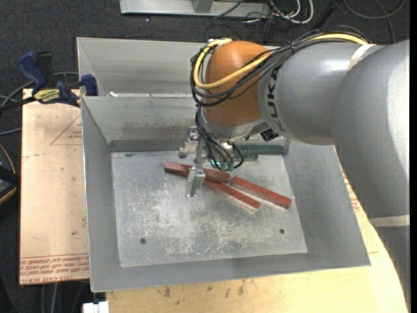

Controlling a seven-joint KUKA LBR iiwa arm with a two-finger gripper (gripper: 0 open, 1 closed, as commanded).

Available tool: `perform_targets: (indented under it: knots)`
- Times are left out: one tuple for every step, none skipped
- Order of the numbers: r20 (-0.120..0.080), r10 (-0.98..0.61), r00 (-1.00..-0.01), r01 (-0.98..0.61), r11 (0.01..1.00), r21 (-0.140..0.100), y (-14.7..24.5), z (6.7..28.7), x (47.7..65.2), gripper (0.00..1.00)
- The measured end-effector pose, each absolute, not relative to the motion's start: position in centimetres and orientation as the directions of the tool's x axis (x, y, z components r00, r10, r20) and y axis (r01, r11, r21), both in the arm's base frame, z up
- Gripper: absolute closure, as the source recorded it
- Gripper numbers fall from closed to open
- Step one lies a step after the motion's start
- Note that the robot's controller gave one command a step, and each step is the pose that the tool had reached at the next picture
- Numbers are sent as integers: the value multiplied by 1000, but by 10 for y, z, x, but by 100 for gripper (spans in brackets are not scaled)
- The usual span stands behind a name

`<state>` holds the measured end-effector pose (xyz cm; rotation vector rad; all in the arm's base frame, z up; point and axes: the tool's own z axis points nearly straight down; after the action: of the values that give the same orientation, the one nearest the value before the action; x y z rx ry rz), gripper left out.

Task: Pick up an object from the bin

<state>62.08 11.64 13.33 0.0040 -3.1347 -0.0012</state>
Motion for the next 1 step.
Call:
perform_targets:
  knots:
    - [-1,-1,-1000,-1,1000,2,116,138,623,0]
